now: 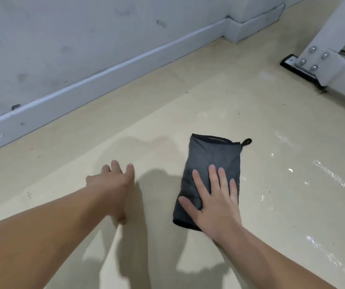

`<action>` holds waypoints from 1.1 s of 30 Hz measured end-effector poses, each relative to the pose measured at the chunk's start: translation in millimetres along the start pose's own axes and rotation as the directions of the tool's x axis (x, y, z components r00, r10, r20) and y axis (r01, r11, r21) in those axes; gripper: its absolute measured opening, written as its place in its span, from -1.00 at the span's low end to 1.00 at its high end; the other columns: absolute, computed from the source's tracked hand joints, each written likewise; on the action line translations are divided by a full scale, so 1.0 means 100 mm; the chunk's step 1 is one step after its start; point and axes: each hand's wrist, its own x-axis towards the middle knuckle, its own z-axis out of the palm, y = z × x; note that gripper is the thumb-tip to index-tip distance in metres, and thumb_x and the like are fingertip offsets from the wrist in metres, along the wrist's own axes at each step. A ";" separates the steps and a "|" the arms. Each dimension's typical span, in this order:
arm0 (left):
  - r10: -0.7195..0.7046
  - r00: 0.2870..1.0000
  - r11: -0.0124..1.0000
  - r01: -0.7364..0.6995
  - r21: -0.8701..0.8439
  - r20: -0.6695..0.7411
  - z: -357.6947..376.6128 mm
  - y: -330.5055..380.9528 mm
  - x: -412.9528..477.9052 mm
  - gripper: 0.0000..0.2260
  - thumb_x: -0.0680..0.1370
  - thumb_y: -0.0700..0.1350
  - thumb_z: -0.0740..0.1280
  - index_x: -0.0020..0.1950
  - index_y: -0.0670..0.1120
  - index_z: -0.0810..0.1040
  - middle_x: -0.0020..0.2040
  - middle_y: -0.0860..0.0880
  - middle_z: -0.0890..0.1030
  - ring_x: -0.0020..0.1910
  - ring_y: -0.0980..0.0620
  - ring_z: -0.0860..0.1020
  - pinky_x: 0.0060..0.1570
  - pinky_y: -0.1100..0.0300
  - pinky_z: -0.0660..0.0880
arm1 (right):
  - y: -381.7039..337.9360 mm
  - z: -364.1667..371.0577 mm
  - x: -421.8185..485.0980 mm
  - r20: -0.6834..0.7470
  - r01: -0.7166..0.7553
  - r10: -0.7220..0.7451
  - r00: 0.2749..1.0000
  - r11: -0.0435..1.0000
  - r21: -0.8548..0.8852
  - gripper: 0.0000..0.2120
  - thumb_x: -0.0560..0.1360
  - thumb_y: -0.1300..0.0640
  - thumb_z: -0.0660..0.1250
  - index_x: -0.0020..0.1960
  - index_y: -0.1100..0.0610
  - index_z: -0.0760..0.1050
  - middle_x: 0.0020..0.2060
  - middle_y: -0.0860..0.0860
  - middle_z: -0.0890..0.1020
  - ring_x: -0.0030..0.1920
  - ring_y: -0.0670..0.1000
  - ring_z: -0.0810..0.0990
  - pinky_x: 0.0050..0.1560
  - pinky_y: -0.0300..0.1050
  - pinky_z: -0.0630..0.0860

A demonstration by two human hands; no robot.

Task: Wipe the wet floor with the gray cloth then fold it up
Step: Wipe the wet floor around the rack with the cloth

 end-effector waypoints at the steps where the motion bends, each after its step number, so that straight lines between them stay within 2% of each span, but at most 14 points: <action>1: 0.004 0.999 0.999 -0.003 -0.047 0.032 0.03 0.01 0.03 0.40 0.10 0.30 0.65 0.60 -0.08 -0.22 0.55 -0.24 0.01 0.47 -0.29 0.18 0.25 -0.12 0.51 | 0.03 -0.01 -0.04 0.034 0.020 -0.019 0.999 1.000 -0.002 -0.20 0.49 -0.56 -0.21 0.59 -0.26 -0.40 0.59 0.00 -0.43 0.55 0.06 -0.52 0.56 0.19 -0.36; 3: 0.025 0.999 0.992 -0.020 -0.123 0.042 0.11 0.02 0.05 0.47 0.01 0.44 0.57 0.60 -0.02 -0.29 0.59 -0.23 -0.12 0.54 -0.32 0.06 0.32 -0.10 0.48 | 0.08 -0.07 -0.05 0.118 0.034 -0.036 0.992 0.999 0.014 -0.15 0.46 -0.59 -0.16 0.56 -0.27 -0.46 0.55 -0.02 -0.51 0.50 0.04 -0.60 0.54 0.19 -0.43; 6: 0.007 1.000 0.983 -0.010 -0.181 -0.014 0.20 0.03 -0.01 0.45 -0.03 0.43 0.56 0.57 0.11 -0.30 0.61 -0.07 -0.27 0.62 -0.20 -0.19 0.26 -0.13 0.53 | 0.03 -0.18 0.03 0.306 0.021 -0.023 0.952 1.000 0.012 -0.06 0.39 -0.64 -0.13 0.50 -0.28 -0.57 0.47 -0.01 -0.63 0.43 0.08 -0.69 0.49 0.21 -0.51; 9: -0.016 0.998 0.982 0.005 -0.189 -0.056 0.24 0.03 -0.03 0.43 -0.03 0.41 0.59 0.57 0.13 -0.25 0.62 -0.06 -0.25 0.61 -0.17 -0.16 0.18 -0.20 0.53 | -0.14 -0.24 0.24 0.411 0.035 -0.014 0.912 0.998 -0.044 0.01 0.34 -0.67 -0.12 0.46 -0.23 -0.64 0.41 0.06 -0.68 0.41 0.17 -0.71 0.46 0.28 -0.52; 15: -0.031 0.999 0.971 0.027 -0.238 -0.016 0.25 -0.06 -0.01 0.41 0.11 0.39 0.60 0.57 0.20 -0.41 0.59 0.04 -0.47 0.60 -0.12 -0.42 0.45 -0.41 0.21 | -0.65 -0.47 0.89 0.530 0.117 -0.059 0.846 0.990 -0.075 0.07 0.34 -0.67 -0.05 0.46 -0.19 -0.65 0.38 0.13 -0.71 0.38 0.23 -0.72 0.44 0.34 -0.52; 20: -0.037 0.998 0.973 0.049 -0.225 0.059 0.18 -0.05 0.04 0.41 0.17 0.40 0.59 0.56 0.14 -0.46 0.58 -0.04 -0.50 0.58 -0.19 -0.44 0.45 -0.46 0.17 | -0.86 -0.68 1.19 0.667 0.138 0.007 0.745 0.976 -0.166 0.10 0.33 -0.67 -0.02 0.36 -0.16 -0.73 0.31 0.16 -0.75 0.36 0.26 -0.73 0.45 0.38 -0.47; 23: -0.019 0.997 0.980 0.034 -0.194 0.080 0.17 -0.06 0.03 0.42 0.19 0.40 0.58 0.58 0.09 -0.46 0.58 -0.09 -0.48 0.59 -0.25 -0.40 0.42 -0.46 0.20 | -0.92 -0.75 1.17 0.693 0.128 0.046 0.720 0.972 -0.198 0.12 0.34 -0.67 -0.01 0.36 -0.16 -0.74 0.30 0.15 -0.75 0.37 0.26 -0.72 0.46 0.37 -0.46; 29: 0.001 0.997 0.971 0.019 -0.239 0.081 0.26 -0.06 0.08 0.43 0.20 0.33 0.62 0.57 0.07 -0.49 0.57 -0.11 -0.51 0.57 -0.29 -0.43 0.38 -0.54 0.14 | -0.92 -0.72 1.11 0.648 0.126 0.038 0.760 0.971 -0.205 0.10 0.36 -0.64 0.04 0.37 -0.18 -0.73 0.34 0.12 -0.74 0.39 0.22 -0.71 0.47 0.33 -0.47; 33: 0.040 0.997 0.976 -0.026 -0.215 0.062 0.22 -0.12 0.08 0.42 0.20 0.36 0.61 0.57 0.06 -0.47 0.57 -0.12 -0.51 0.57 -0.30 -0.42 0.33 -0.55 0.21 | -1.02 -0.72 1.04 0.610 0.091 0.095 0.787 0.959 -0.267 0.06 0.38 -0.64 -0.04 0.42 -0.16 -0.69 0.38 0.11 -0.69 0.45 0.21 -0.65 0.51 0.33 -0.40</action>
